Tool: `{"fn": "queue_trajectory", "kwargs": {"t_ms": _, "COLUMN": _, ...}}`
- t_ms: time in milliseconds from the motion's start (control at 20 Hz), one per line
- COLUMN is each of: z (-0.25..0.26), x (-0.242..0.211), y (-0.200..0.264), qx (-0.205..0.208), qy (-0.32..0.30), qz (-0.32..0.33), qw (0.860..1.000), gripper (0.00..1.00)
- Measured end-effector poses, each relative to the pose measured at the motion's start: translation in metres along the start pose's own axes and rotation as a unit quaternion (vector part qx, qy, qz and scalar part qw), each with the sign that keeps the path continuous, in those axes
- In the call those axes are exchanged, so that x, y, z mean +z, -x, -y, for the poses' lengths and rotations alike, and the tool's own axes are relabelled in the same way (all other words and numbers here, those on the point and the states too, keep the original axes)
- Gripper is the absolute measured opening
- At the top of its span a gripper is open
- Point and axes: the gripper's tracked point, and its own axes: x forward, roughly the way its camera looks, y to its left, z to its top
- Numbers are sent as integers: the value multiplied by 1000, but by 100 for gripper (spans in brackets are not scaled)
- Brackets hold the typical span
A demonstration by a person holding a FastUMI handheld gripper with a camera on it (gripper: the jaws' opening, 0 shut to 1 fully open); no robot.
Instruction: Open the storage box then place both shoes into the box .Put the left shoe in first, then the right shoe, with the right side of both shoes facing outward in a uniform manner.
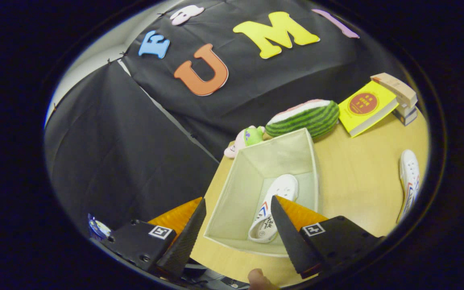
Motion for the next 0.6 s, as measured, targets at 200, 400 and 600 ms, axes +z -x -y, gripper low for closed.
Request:
{"fn": "queue_trajectory", "kwargs": {"t_ms": 200, "z": 41, "x": 11, "y": 61, "qx": -51, "qy": 38, "qz": 4, "qw": 998, "gripper": 100}}
{"fn": "queue_trajectory", "kwargs": {"t_ms": 400, "z": 96, "x": 12, "y": 108, "qx": -95, "qy": 48, "qz": -4, "qw": 994, "gripper": 100}}
{"fn": "queue_trajectory", "kwargs": {"t_ms": 600, "z": 153, "x": 10, "y": 141, "qx": -128, "qy": 47, "qz": -18, "qw": 990, "gripper": 100}}
